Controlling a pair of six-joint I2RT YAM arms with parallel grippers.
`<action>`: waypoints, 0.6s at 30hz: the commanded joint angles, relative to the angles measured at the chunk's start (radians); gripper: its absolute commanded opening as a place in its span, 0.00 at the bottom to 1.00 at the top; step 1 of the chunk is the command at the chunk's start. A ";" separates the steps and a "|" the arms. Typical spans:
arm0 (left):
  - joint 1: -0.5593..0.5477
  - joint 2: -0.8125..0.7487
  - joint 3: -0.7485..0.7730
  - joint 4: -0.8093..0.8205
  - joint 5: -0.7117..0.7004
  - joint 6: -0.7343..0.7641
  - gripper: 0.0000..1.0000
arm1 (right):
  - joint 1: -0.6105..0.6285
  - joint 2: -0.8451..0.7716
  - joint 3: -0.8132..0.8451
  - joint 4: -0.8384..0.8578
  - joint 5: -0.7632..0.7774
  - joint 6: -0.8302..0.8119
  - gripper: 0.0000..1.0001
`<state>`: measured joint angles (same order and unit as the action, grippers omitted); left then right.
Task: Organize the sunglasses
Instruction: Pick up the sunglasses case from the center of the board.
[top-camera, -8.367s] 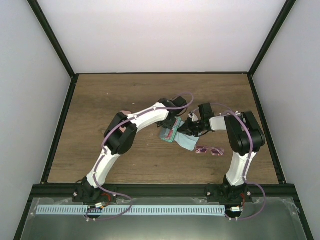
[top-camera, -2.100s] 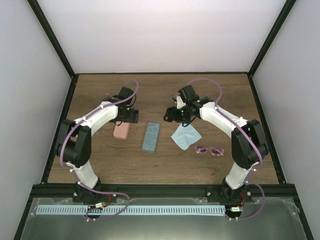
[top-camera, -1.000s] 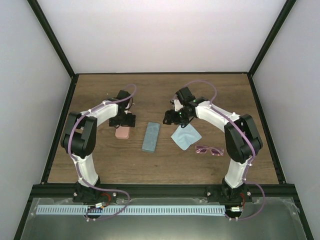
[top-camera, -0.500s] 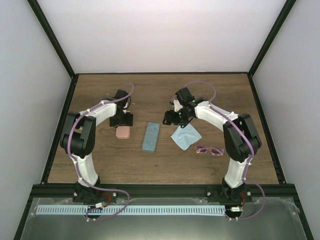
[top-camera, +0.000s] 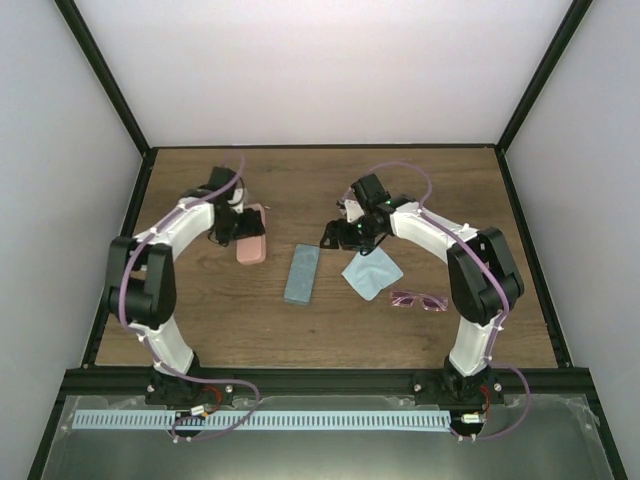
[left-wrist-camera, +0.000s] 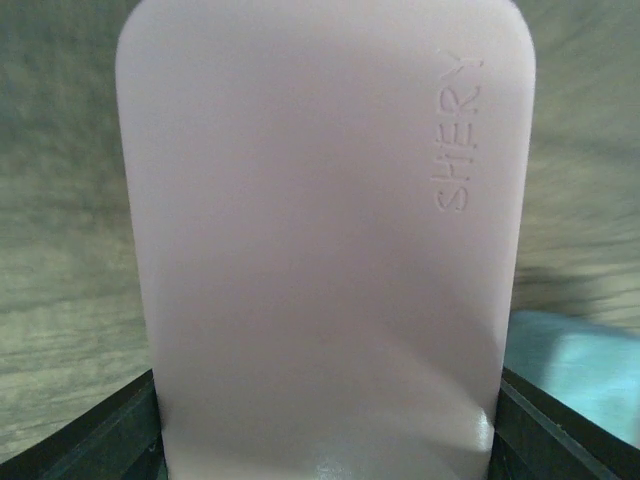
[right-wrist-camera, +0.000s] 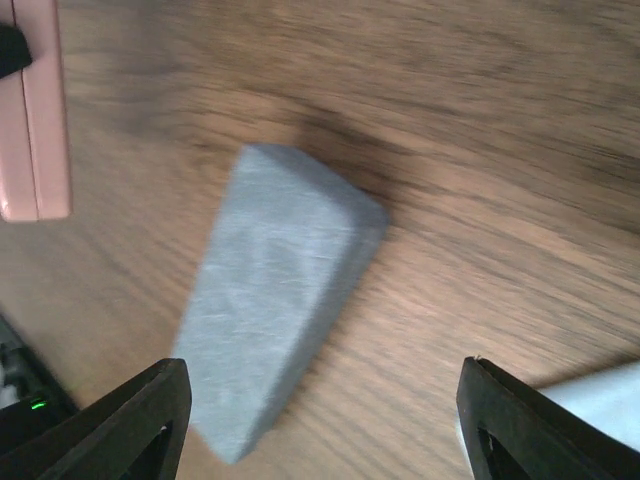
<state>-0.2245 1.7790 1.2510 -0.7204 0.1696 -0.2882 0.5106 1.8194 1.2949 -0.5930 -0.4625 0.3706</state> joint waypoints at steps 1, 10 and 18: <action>0.065 -0.104 0.033 0.100 0.254 -0.026 0.57 | -0.023 -0.067 0.017 0.112 -0.217 0.013 0.75; 0.068 -0.169 0.009 0.239 0.668 -0.039 0.60 | -0.098 -0.159 -0.060 0.539 -0.603 0.265 0.88; 0.064 -0.199 0.007 0.324 1.002 -0.033 0.59 | -0.125 -0.150 -0.019 0.674 -0.706 0.335 0.98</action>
<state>-0.1562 1.6238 1.2526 -0.4873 0.9192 -0.3264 0.3817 1.6775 1.2366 -0.0471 -1.0630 0.6319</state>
